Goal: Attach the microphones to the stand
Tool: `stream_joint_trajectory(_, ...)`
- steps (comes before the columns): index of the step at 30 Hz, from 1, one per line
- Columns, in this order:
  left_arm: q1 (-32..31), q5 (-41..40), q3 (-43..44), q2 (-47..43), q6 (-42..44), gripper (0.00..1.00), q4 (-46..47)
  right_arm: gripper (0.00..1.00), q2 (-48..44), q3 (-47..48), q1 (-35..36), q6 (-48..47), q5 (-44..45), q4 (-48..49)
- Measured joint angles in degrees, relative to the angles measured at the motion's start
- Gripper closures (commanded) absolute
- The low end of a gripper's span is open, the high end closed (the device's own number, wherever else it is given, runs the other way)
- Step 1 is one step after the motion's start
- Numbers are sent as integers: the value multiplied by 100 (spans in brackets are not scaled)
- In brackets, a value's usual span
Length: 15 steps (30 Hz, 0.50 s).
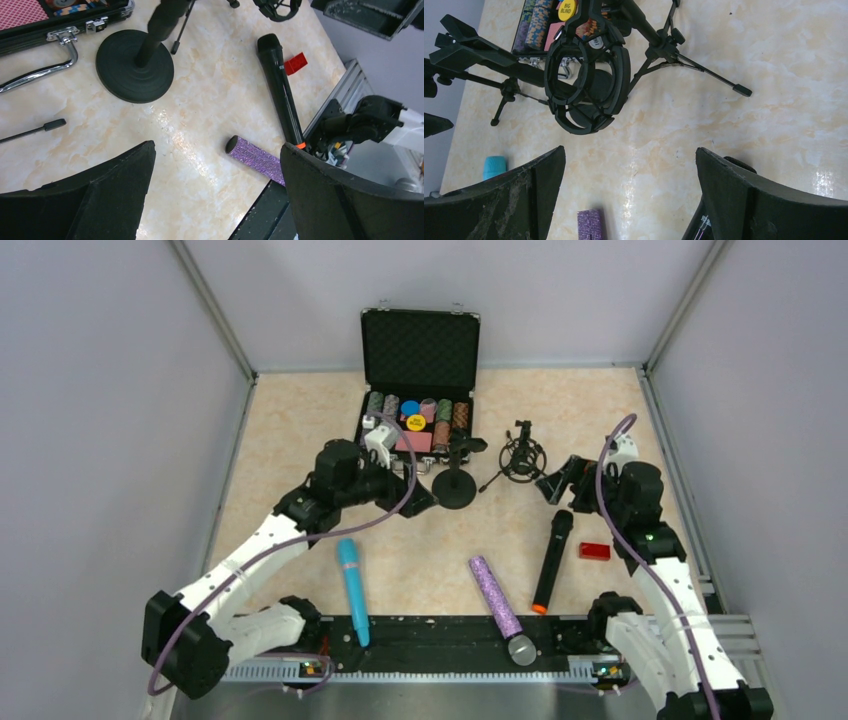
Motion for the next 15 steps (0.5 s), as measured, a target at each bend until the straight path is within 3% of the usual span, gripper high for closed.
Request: stream_joint_trajectory(15,-2028,-413,-330,131,2138,1,796,1,-76,-35,0,0,-120,-28)
